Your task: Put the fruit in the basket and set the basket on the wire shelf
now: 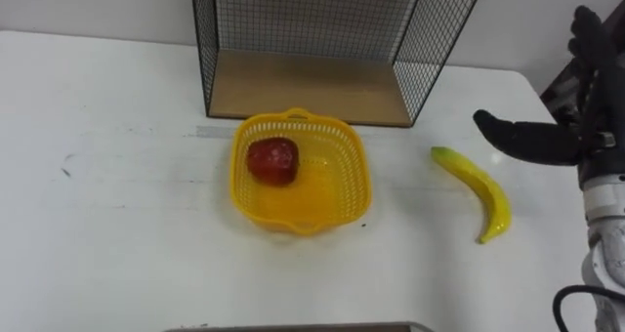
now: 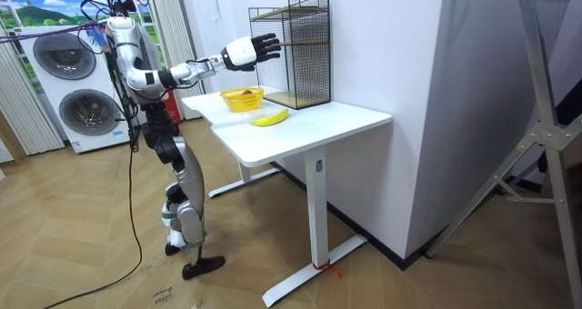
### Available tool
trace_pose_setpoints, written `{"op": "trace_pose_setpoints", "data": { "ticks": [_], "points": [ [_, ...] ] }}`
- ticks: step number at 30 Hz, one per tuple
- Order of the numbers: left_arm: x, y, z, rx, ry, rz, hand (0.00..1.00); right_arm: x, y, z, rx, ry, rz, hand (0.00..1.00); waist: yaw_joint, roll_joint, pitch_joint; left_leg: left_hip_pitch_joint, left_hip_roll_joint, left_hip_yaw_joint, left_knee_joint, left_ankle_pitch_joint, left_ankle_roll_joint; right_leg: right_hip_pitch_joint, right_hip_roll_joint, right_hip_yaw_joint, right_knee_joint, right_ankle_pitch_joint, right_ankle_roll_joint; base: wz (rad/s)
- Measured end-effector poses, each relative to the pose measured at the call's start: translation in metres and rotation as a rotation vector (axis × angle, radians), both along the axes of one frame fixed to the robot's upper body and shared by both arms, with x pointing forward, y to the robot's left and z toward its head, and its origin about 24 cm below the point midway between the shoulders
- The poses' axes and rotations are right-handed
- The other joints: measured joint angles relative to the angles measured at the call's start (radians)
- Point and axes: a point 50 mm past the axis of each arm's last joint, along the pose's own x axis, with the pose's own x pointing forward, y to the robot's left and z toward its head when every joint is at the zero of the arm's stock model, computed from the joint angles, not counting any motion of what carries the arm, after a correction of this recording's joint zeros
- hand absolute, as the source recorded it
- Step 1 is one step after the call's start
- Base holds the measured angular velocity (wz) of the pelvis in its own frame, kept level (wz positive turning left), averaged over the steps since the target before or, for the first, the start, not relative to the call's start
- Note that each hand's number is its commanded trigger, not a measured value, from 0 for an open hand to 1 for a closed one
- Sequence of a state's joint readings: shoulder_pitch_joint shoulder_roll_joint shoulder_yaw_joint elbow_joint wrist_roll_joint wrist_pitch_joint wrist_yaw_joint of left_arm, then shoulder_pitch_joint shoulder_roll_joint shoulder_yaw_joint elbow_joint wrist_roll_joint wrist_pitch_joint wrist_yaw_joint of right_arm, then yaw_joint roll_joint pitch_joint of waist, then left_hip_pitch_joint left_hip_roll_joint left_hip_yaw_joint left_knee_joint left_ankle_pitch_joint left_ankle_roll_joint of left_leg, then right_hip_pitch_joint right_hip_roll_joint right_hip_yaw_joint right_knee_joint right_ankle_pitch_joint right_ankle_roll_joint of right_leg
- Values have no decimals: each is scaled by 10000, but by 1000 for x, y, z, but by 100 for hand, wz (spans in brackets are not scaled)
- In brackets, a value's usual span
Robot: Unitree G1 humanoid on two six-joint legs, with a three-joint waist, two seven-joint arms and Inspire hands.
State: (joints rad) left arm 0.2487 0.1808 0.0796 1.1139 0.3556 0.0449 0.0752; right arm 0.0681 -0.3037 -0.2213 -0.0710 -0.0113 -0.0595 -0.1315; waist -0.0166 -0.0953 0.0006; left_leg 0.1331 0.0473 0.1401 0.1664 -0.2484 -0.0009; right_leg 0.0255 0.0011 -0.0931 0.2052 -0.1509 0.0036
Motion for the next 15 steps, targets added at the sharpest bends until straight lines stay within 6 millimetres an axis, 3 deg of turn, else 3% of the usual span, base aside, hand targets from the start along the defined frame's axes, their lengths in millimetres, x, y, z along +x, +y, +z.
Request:
{"op": "trace_pose_setpoints", "data": {
  "ticks": [7,15],
  "points": [
    [1,3,1,118,12,170,0,0,-9,-18,-11,1074,-359,0,-18,-54,-19,20,0,-23,11,1,0,16,-7,-2,6,0,0,0],
    [-3,4,2,122,175,196,0,13,-27,-42,41,2746,-521,0,-11,-116,21,134,-1,-29,-1,0,0,137,-4,-1,15,1,-1,0]
  ]
}}
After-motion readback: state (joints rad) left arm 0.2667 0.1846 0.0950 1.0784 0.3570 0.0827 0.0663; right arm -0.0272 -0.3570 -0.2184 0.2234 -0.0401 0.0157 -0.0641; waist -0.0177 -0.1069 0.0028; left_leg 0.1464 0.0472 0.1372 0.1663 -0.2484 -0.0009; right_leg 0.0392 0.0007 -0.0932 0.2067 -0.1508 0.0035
